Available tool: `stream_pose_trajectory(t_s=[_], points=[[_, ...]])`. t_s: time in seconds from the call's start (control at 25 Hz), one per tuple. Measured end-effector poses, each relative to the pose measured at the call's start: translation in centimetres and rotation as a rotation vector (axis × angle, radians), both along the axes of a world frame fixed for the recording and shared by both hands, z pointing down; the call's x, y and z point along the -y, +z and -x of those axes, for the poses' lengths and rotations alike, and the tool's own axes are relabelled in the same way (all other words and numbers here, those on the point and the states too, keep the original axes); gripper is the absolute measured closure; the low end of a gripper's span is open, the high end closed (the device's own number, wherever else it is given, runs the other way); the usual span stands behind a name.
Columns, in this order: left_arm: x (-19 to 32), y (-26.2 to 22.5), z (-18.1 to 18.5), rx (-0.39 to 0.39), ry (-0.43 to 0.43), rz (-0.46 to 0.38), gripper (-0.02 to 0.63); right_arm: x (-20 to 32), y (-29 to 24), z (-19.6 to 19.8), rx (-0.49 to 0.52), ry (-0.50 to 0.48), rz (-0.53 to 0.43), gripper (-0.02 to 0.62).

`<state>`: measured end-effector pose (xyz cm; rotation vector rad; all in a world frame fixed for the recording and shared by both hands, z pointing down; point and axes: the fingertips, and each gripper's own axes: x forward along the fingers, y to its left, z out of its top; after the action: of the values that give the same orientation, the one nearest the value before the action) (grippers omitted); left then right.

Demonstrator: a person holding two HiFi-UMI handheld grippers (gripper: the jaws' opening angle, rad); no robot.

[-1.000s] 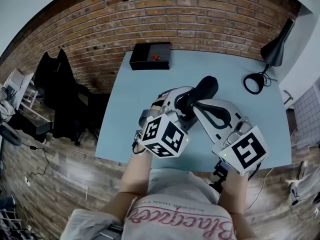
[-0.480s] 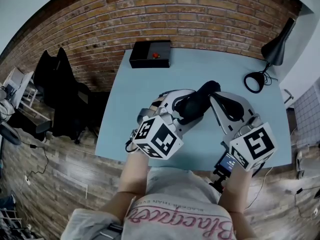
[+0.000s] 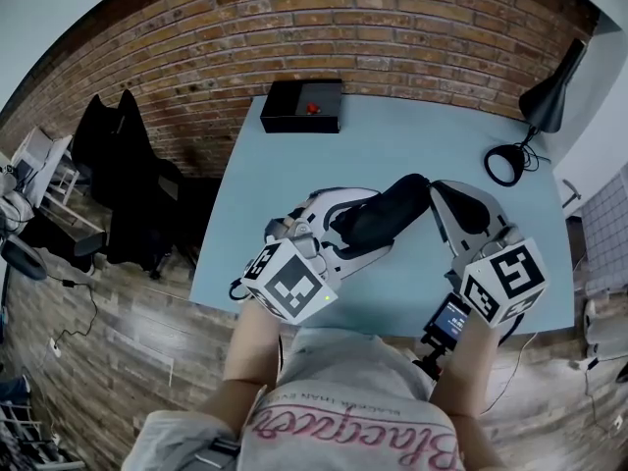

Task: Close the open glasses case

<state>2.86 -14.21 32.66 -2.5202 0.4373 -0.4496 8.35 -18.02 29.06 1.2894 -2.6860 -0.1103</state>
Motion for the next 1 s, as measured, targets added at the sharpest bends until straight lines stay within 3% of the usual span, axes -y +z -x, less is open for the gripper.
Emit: stream_pose_trajectory(t_s=[0.24,0.36,0.48,0.56,0.76,1.0], points=[[-1.1,-1.0,0.2,-0.055,0.054,0.020,0.324,0.8,1.0,-1.4,0.033,0.037,0.034,0.574],[-2.1,-2.4,0.1,-0.143,0.129,0.015,0.324,0.7,1.5,-1.5,0.056,0.025,0.043,0.572],[-1.8,-3.2,0.3,-0.233,0.139,0.123,0.319,0.7,1.4,-1.4,0.076,0.024,0.044,0.574],[-0.6,-2.1,0.6,-0.188,0.070,0.186,0.310,0.7,0.8,-1.8,0.101,0.039,0.034,0.574],[1.7,1.2,1.0,-0.025,-0.086,0.202,0.305,-0.3,-2.0,-1.8,0.186,0.021,-0.026,0.574],[3.5,4.5,0.8,0.147,-0.202,0.228,0.305,-1.6,-4.2,0.8,0.195,-0.054,-0.077,0.574]])
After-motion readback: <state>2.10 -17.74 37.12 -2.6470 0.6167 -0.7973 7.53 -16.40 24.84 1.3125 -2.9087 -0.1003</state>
